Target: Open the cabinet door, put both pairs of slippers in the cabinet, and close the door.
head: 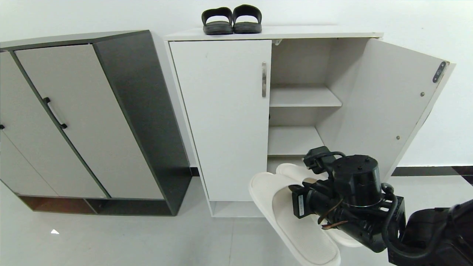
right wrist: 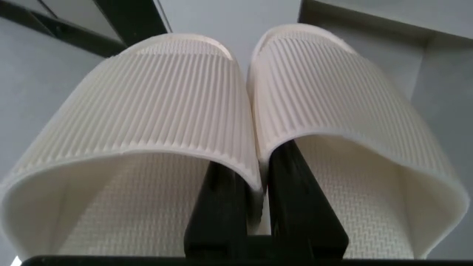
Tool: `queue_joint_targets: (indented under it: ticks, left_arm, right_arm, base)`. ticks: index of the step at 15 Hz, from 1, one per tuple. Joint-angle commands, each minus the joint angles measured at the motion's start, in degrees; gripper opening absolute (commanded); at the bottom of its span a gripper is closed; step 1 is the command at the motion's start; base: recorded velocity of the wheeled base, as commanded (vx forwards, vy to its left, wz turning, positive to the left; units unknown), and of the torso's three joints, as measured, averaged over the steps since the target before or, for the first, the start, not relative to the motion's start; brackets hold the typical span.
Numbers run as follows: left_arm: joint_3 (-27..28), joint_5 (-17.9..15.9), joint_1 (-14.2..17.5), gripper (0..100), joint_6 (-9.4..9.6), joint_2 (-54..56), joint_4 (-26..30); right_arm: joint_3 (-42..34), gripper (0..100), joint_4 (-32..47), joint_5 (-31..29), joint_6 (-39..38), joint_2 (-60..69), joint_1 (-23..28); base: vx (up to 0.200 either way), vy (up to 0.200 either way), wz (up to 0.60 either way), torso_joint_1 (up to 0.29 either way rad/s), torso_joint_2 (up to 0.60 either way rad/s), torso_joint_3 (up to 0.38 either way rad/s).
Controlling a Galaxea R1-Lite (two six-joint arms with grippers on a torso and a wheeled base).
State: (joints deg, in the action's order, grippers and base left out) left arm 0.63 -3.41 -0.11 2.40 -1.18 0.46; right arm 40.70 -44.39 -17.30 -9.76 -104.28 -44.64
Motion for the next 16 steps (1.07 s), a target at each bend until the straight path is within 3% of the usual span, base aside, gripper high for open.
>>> queue_joint_targets:
  ticks: [1,3,8,10,16]
  left_arm:
    - [-0.6,-0.3,0.1,0,-0.38,1.2,-0.5]
    - [-0.6,0.1,0.1,0,-0.91,1.2,-0.5]
    - [-0.6,0.5,0.1,0,-1.52,1.2,-0.5]
    - [-0.6,0.6,0.1,0,-1.61,1.2,-0.5]
    - [-0.6,0.6,0.1,0,-1.87,1.2,-0.5]
  right_arm:
    - [-0.1,0,-0.6,-0.4,0.1,-0.9,0.0]
    - [0.9,0,-0.6,-2.2,0.1,-1.0,-0.4]
    - [11.2,0,-0.4,-19.5,-0.1,-6.9,-3.9]
    - [14.1,0,-0.4,-21.4,-0.1,-8.4,-4.6]
    - [18.9,0,-0.7,-25.1,-0.1,-12.0,-5.0]
  base:
    - [0.0,0.0,0.0,0.0,0.0,0.0]
    - [0.0,0.0,0.0,0.0,0.0,0.0]
    - [0.0,0.0,0.0,0.0,0.0,0.0]
    - [0.0,0.0,0.0,0.0,0.0,0.0]
    - [0.0,-0.2,0.0,0.002,0.0,0.002]
